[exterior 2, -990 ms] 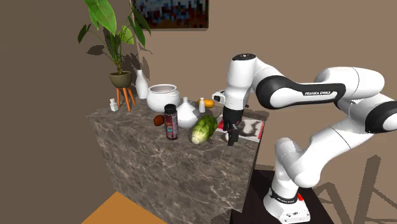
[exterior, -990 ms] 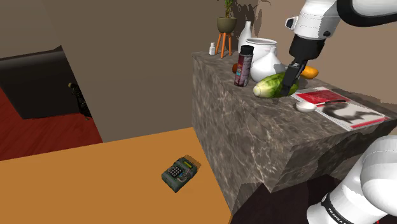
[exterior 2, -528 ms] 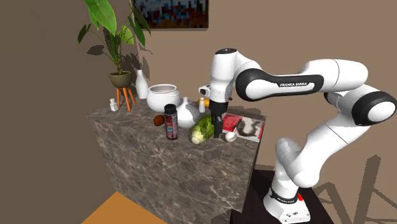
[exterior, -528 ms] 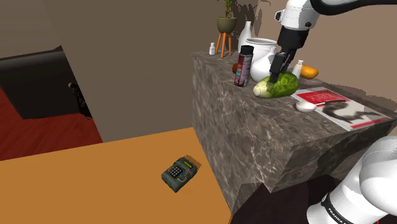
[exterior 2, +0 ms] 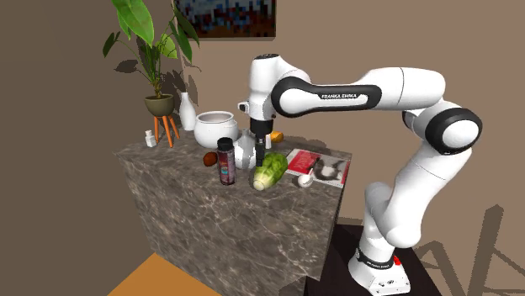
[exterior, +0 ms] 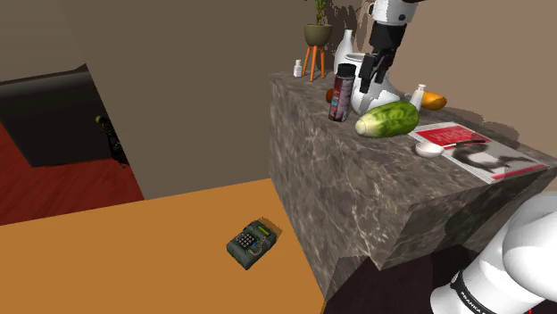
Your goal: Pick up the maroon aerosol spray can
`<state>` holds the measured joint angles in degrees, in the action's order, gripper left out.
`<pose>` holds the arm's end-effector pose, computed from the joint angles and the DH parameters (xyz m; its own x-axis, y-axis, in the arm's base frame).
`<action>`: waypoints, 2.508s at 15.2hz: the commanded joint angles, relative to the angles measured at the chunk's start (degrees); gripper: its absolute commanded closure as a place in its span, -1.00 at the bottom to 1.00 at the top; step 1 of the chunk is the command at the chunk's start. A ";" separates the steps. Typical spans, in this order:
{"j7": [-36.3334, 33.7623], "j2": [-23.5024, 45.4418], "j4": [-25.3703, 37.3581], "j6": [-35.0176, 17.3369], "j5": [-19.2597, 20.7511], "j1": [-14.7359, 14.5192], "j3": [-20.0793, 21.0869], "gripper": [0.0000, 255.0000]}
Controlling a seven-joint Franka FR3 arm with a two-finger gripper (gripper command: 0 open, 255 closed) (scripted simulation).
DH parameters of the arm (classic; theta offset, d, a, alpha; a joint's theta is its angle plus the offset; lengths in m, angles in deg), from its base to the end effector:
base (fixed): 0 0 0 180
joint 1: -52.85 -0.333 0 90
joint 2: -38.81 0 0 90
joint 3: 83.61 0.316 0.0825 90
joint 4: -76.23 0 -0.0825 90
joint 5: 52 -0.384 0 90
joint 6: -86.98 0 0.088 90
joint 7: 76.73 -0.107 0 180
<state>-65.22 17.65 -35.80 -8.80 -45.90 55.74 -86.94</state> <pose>0.4409 -0.0631 0.6351 0.9923 0.1045 0.0659 0.0976 -0.9901 0.1006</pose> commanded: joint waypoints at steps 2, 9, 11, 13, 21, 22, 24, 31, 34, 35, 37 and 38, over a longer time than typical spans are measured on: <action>1.31 6.24 7.17 0.59 -0.40 0.62 -1.38 -1.00; 4.93 22.28 27.73 4.48 -2.90 2.62 -4.56 -1.00; 6.01 27.59 35.24 6.57 -4.06 3.54 -5.34 -1.00; 6.02 27.68 34.61 5.85 -4.09 3.64 -5.34 -1.00; 5.58 25.68 26.79 0.02 -3.75 3.46 -5.24 -1.00; 5.55 25.64 26.60 -0.13 -3.74 3.45 -5.23 1.00; 5.59 25.51 26.37 -0.23 -3.72 3.47 -5.25 1.00; 5.58 25.68 26.80 0.02 -3.75 3.47 -5.24 1.00; 5.77 26.48 30.19 2.62 -3.89 3.53 -5.28 1.00; 5.84 26.79 31.38 3.51 -3.94 3.56 -5.29 1.00; 5.98 27.47 33.87 5.32 -4.06 3.62 -5.32 1.00; 6.05 27.84 35.17 6.24 -4.12 3.65 -5.34 1.00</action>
<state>-59.36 45.07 -2.05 -3.49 -49.93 59.29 -92.22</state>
